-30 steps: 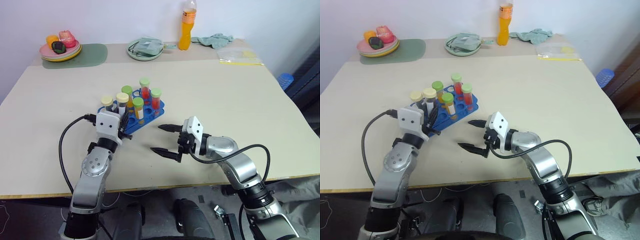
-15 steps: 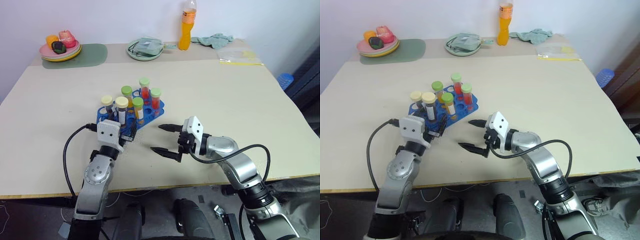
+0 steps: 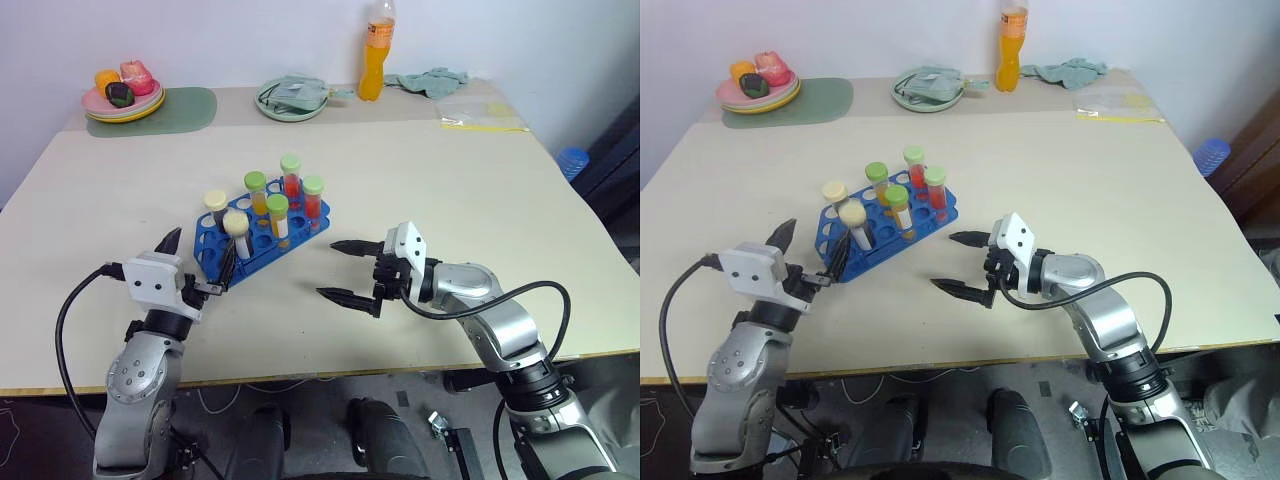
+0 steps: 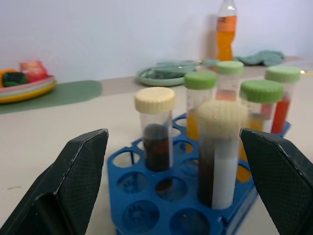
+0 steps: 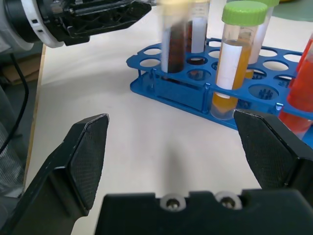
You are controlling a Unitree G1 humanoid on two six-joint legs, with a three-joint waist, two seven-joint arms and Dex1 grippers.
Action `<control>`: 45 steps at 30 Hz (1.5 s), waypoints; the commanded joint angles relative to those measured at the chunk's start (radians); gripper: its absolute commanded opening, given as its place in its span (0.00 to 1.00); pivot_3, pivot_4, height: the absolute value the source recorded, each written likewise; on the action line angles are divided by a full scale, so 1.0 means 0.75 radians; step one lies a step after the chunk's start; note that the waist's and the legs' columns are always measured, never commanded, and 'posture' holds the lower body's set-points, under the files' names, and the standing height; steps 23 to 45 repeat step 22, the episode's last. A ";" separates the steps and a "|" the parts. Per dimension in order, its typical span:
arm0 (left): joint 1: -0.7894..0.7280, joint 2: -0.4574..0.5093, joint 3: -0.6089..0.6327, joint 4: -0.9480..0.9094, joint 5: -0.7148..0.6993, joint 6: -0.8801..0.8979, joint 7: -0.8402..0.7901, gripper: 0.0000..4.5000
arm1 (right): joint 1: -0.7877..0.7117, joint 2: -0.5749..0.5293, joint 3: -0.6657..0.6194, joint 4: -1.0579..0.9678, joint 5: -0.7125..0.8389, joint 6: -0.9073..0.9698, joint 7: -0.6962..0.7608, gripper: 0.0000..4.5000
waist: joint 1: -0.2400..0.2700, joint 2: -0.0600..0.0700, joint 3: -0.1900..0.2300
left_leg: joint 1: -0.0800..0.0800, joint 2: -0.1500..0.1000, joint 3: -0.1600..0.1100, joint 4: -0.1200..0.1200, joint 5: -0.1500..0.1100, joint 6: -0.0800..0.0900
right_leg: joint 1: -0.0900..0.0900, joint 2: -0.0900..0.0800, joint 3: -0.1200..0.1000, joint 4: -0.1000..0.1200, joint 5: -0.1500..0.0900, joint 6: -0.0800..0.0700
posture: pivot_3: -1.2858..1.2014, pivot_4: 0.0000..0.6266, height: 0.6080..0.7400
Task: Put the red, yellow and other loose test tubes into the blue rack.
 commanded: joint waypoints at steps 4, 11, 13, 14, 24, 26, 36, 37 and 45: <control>-0.018 0.042 -0.006 -0.113 -0.052 0.094 -0.032 0.99 | -0.020 -0.050 -0.054 -0.044 0.010 0.000 0.001 1.00 | 0.000 0.000 0.000 | 0.000 0.000 0.000 0.000 0.000 0.000 | 0.000 0.000 0.000 0.000 0.000 0.000 | 0.52 0.24 1.00; 0.221 0.285 0.284 -0.287 -0.299 0.355 -0.195 0.99 | -0.040 -0.214 -0.175 0.038 0.033 0.042 0.051 1.00 | -0.008 0.001 0.000 | 0.000 0.001 0.000 -0.001 0.000 0.001 | 0.000 0.001 0.000 -0.001 0.000 -0.001 | 0.52 0.24 1.00; 0.303 0.326 0.387 -0.277 -0.319 0.364 -0.228 0.99 | -0.047 -0.244 -0.203 0.096 0.013 0.015 0.054 1.00 | -0.006 0.001 0.000 | 0.001 0.002 0.000 -0.001 0.000 0.001 | 0.000 0.002 0.000 -0.001 -0.001 -0.001 | 0.52 0.24 1.00; 0.353 0.343 0.433 -0.266 -0.322 0.358 -0.257 0.99 | -0.050 -0.255 -0.213 0.124 0.001 0.001 0.053 1.00 | -0.006 0.000 0.000 | 0.001 0.002 0.000 -0.001 0.000 0.001 | 0.000 0.002 0.000 -0.001 -0.001 -0.001 | 0.52 0.24 1.00; 0.497 0.308 0.513 -0.216 -0.284 0.286 -0.294 0.99 | -0.135 -0.243 -0.216 0.358 -0.062 -0.135 0.074 1.00 | -0.003 0.001 0.000 | 0.000 0.002 0.002 -0.001 -0.001 0.001 | 0.000 0.002 0.001 -0.003 -0.003 -0.005 | 0.52 0.24 1.00; 0.497 0.308 0.513 -0.216 -0.284 0.286 -0.294 0.99 | -0.135 -0.243 -0.216 0.358 -0.062 -0.135 0.074 1.00 | -0.003 0.001 0.000 | 0.000 0.002 0.002 -0.001 -0.001 0.001 | 0.000 0.002 0.001 -0.003 -0.003 -0.005 | 0.52 0.24 1.00; 0.497 0.308 0.513 -0.216 -0.284 0.286 -0.294 0.99 | -0.135 -0.243 -0.216 0.358 -0.062 -0.135 0.074 1.00 | -0.003 0.001 0.000 | 0.000 0.002 0.002 -0.001 -0.001 0.001 | 0.000 0.002 0.001 -0.003 -0.003 -0.005 | 0.52 0.24 1.00; 0.497 0.308 0.513 -0.216 -0.284 0.286 -0.294 0.99 | -0.135 -0.243 -0.216 0.358 -0.062 -0.135 0.074 1.00 | -0.003 0.001 0.000 | 0.000 0.002 0.002 -0.001 -0.001 0.001 | 0.000 0.002 0.001 -0.003 -0.003 -0.005 | 0.52 0.24 1.00; 0.497 0.308 0.513 -0.216 -0.284 0.286 -0.294 0.99 | -0.135 -0.243 -0.216 0.358 -0.062 -0.135 0.074 1.00 | -0.003 0.001 0.000 | 0.000 0.002 0.002 -0.001 -0.001 0.001 | 0.000 0.002 0.001 -0.003 -0.003 -0.005 | 0.52 0.24 1.00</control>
